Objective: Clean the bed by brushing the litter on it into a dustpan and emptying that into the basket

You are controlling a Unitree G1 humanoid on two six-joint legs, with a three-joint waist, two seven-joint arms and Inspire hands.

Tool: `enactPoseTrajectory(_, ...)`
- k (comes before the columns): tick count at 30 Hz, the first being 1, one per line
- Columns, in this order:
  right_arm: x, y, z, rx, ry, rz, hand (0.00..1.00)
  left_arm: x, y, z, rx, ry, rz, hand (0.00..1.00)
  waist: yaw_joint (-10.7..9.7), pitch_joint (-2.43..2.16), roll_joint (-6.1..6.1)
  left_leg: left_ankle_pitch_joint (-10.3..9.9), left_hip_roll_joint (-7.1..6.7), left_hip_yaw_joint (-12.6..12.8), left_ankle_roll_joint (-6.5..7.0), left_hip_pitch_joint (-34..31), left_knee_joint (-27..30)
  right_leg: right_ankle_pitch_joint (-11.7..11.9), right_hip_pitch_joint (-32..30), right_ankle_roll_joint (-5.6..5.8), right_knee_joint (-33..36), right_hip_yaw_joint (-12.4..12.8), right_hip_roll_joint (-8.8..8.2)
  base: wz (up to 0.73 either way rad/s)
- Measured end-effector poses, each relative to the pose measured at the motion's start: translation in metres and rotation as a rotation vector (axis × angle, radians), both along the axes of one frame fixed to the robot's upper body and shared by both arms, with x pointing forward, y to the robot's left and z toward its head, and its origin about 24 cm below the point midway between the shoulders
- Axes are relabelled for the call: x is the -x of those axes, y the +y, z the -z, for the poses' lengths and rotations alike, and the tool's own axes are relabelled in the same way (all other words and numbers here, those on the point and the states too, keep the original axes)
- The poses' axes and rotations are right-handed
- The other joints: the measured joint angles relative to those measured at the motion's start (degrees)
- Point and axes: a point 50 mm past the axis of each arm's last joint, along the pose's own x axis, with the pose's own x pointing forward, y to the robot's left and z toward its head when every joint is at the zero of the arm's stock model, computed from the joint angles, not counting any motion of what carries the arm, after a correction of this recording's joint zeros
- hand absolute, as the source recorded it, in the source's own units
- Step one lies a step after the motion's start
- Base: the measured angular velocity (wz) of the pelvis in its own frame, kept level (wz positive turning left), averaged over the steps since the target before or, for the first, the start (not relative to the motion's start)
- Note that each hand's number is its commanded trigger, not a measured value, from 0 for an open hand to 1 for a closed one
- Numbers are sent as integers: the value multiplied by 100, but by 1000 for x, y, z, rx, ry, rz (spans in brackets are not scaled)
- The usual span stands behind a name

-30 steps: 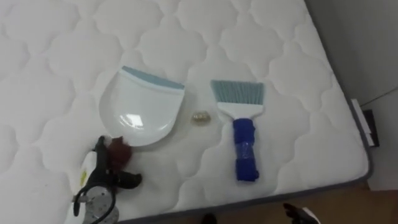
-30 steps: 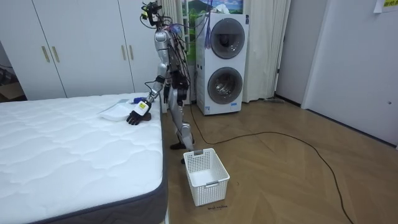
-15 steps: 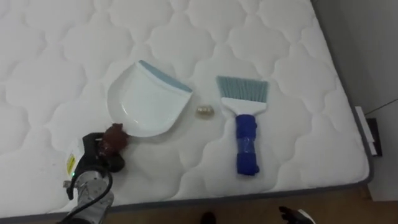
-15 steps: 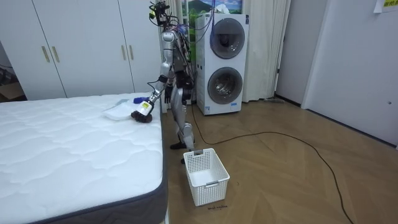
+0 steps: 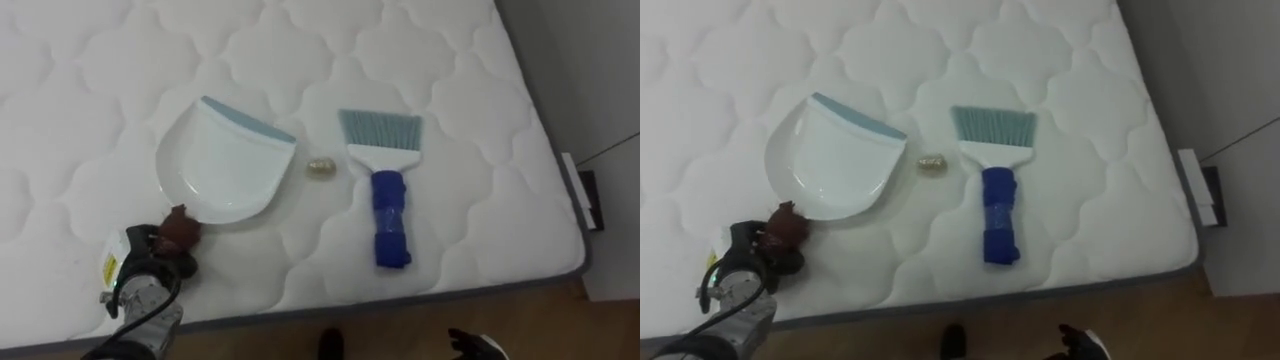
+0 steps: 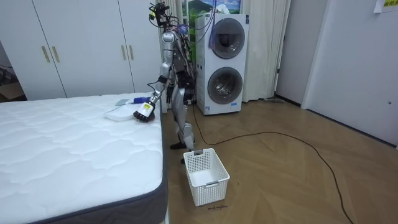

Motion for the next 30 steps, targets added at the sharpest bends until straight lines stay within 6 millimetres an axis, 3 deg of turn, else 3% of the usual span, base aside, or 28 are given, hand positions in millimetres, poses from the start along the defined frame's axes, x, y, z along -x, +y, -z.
enactPoseTrajectory(9,-1,-1,-1,4,-20,31,0,-3,1,-4,3,-43,3,100,-3,3,20,1,5,-6,2,-278,86,20,-198,-5,11,-12,3,3)
enactPoseTrajectory(14,-3,-8,-3,-15,-49,122,0,-5,5,-7,-41,-47,45,100,25,24,88,1,4,28,2,-364,188,19,-279,-4,81,-7,-20,0)
enactPoseTrajectory(16,-7,-13,-6,-16,-76,177,0,-7,11,-11,-75,-54,63,100,22,44,129,0,4,85,2,-448,271,13,-379,-9,181,10,-42,-4)
enactPoseTrajectory(19,-10,-25,-10,-47,-131,357,0,-2,25,-13,-165,-41,103,100,31,38,238,0,-3,230,4,-450,287,-52,-463,-24,346,26,-90,-2)
enactPoseTrajectory(23,-17,-42,-18,-69,-200,513,0,0,40,-20,-284,-45,135,100,68,44,284,12,-32,261,30,-483,314,-76,-582,-39,507,79,-122,0)
enactPoseTrajectory(27,-25,-64,-29,-69,-284,673,0,4,46,-23,-379,-54,155,100,61,38,446,4,-42,280,41,-499,340,-75,-587,-37,571,114,-132,0)
enactPoseTrajectory(30,-32,-71,-35,-81,-322,734,0,8,52,-24,-436,-48,176,100,69,38,465,1,-52,294,42,-470,321,-82,-602,-44,619,161,-127,-7)
